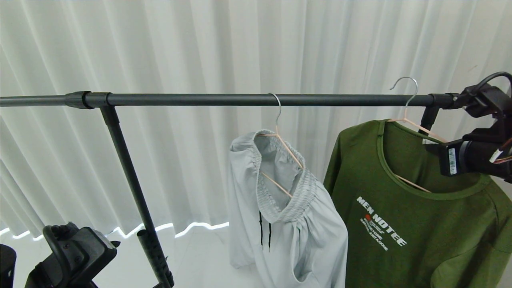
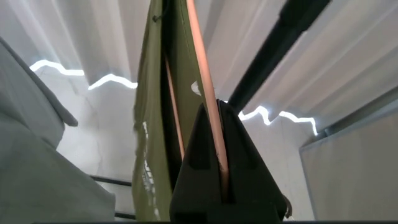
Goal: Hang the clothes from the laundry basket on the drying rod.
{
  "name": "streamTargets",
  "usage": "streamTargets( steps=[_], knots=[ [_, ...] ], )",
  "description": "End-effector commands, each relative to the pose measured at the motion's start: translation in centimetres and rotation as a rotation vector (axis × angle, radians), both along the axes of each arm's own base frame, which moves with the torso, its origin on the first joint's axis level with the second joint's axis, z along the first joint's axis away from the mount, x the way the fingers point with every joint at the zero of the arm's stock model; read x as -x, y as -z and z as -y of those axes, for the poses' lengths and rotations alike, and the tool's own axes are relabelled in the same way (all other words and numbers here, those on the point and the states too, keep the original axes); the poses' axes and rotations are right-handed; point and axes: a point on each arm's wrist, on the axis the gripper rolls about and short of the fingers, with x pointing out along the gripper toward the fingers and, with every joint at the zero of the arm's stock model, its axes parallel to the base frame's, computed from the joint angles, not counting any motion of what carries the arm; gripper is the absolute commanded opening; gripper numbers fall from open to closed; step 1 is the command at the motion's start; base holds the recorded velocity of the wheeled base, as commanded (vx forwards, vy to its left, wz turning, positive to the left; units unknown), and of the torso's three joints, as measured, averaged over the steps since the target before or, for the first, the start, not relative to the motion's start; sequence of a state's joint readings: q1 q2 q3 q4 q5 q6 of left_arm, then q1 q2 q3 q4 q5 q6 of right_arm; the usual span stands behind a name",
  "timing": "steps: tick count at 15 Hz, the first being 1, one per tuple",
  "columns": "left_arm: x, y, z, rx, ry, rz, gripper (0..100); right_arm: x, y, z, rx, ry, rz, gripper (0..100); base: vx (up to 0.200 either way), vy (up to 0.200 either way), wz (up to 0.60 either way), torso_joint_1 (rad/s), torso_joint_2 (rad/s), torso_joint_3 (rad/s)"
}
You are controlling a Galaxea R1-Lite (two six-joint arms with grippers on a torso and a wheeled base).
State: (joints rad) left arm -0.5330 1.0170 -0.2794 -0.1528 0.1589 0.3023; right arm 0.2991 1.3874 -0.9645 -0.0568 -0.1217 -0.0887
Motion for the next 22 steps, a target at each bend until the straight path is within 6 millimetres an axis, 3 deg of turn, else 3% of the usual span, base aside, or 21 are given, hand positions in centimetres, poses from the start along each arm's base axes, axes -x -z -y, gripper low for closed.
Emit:
streamTargets(
  steps=[1, 10, 11, 15, 19, 22],
  knots=[
    [0.0, 0.0, 0.0, 0.001, -0.001, 0.002, 100, -1.5, 1.0, -0.4, 0.015, 0.002, -0.041, 0, 0.000, 0.000, 0.00, 0.000, 0.00, 0.000],
    [0.0, 0.0, 0.0, 0.008, -0.002, 0.012, 100, -2.3, 1.9, -0.6, 0.024, 0.003, -0.077, 0, 0.000, 0.000, 0.00, 0.000, 0.00, 0.000],
    [0.0, -0.1, 0.0, 0.008, -0.001, 0.014, 100, -2.2, 1.9, -0.6, 0.025, 0.001, -0.080, 100, 0.000, 0.000, 0.00, 0.000, 0.00, 0.000],
    [0.1, 0.0, 0.0, 0.008, -0.003, 0.014, 100, -1.3, 1.2, -0.3, 0.012, 0.008, -0.041, 100, 0.000, 0.000, 0.00, 0.000, 0.00, 0.000],
    [0.9, 0.3, -0.7, 0.016, -0.018, 0.031, 100, 1.9, 0.8, 1.4, -0.032, 0.035, 0.068, 100, 0.000, 0.000, 0.00, 0.000, 0.00, 0.000],
    [2.3, 1.2, -2.2, 0.013, -0.105, 0.065, 100, 4.6, 1.1, 2.8, -0.069, -0.001, 0.114, 100, 0.000, 0.000, 0.00, 0.000, 0.00, 0.000]
  ],
)
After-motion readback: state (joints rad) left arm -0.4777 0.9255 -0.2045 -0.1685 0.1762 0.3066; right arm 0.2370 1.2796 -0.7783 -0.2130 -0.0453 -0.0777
